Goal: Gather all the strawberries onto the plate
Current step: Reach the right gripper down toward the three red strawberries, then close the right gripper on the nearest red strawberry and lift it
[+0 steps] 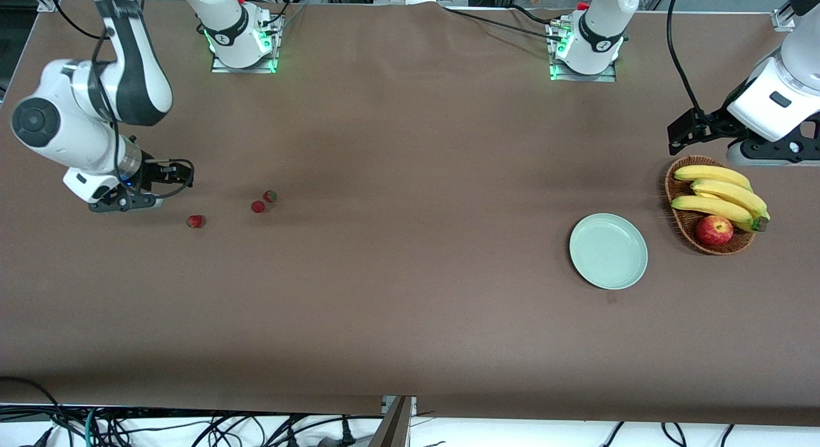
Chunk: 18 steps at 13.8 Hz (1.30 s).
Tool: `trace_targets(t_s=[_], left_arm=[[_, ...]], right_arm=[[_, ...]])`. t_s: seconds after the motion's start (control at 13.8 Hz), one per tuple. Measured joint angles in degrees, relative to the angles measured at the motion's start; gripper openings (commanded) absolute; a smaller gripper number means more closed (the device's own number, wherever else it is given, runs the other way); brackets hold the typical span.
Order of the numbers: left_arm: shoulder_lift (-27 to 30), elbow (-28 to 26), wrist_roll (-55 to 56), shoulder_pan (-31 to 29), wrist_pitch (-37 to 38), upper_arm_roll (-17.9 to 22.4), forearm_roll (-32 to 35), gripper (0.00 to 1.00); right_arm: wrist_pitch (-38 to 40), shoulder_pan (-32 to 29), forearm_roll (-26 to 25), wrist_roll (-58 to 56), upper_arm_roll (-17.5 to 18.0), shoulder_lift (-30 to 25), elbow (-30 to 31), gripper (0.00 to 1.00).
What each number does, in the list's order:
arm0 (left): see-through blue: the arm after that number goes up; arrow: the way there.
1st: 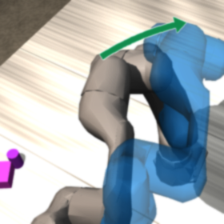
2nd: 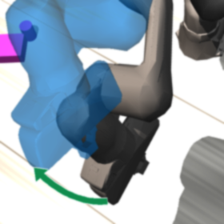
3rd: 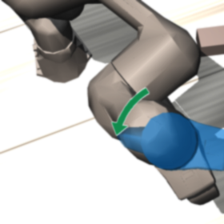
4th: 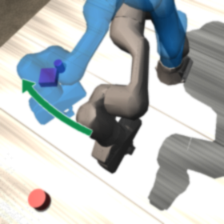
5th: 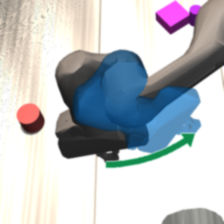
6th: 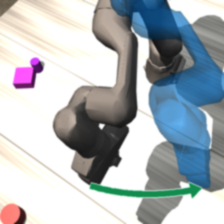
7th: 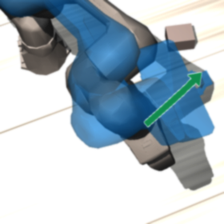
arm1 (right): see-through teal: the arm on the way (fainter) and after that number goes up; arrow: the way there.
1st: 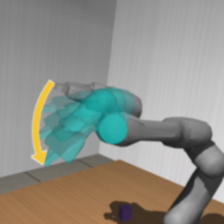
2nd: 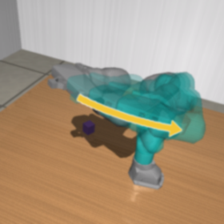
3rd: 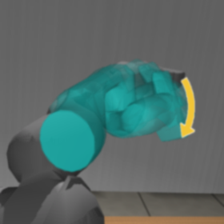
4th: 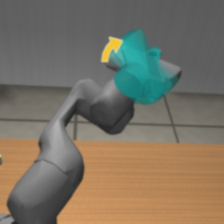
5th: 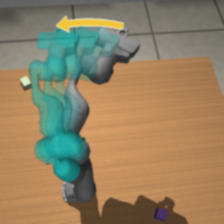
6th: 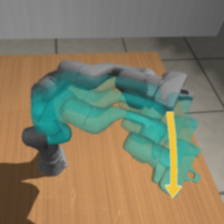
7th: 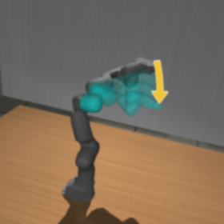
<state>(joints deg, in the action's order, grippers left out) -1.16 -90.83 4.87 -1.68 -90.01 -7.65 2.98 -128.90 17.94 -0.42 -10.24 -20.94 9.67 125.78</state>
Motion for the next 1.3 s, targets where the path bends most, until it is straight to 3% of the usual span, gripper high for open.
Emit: trace_targets(t_s=[0.51, 1.3], left_arm=[[0.0, 0.0, 0.0, 0.0, 0.0, 0.0, 0.0, 1.00], [0.0, 0.0, 0.0, 0.0, 0.0, -0.1, 0.0, 1.00]], right_arm=[[-15.9, -1.2, 1.0, -1.6, -0.3, 13.0, 0.4, 0.94], [-19.3, -1.7, 9.2, -3.7, 1.4, 17.4, -1.6, 0.76]])
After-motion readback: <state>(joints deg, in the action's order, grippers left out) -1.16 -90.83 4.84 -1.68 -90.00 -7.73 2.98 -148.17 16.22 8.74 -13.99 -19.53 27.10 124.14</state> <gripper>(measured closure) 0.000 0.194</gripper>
